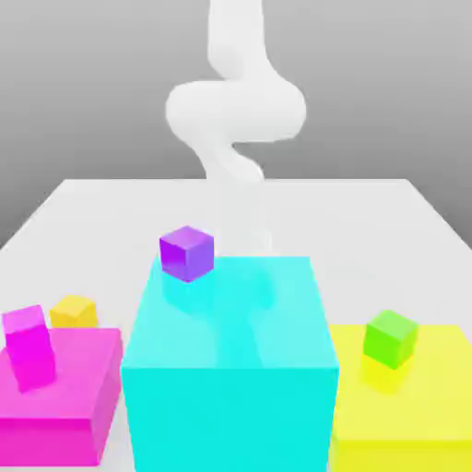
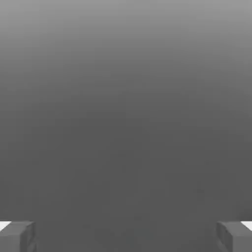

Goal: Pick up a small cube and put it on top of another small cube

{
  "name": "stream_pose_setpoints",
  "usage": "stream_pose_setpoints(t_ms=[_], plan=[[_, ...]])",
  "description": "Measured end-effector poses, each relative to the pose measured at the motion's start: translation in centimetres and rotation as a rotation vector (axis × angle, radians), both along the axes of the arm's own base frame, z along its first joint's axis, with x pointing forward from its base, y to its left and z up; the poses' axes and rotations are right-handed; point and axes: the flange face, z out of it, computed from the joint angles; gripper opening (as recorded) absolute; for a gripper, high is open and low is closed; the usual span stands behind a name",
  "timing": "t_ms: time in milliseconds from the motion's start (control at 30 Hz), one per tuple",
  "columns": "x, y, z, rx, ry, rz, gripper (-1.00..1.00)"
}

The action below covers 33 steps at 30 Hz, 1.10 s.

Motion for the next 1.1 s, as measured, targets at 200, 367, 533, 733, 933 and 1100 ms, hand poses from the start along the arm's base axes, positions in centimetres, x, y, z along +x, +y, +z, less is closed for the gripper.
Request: stream_pose_setpoints(t_ms=[200,367,533,733,933,1100], plan=[[2.8,-11.1,-14.9,0.21,0.182,-0.469,0.0],[-0.8,-19.2,-27.3,0.379,0.304,-0.878,0.0],[-8.4,-24.0,-38.3,0.537,0.404,-1.289,0.0],[-16.3,-25.3,-47.6,0.66,0.473,-1.639,0.0],[-16.4,-24.9,-52.7,0.66,0.479,-1.641,-1.0],[-16.3,-24.9,-52.6,0.659,0.476,-1.641,-1.0]])
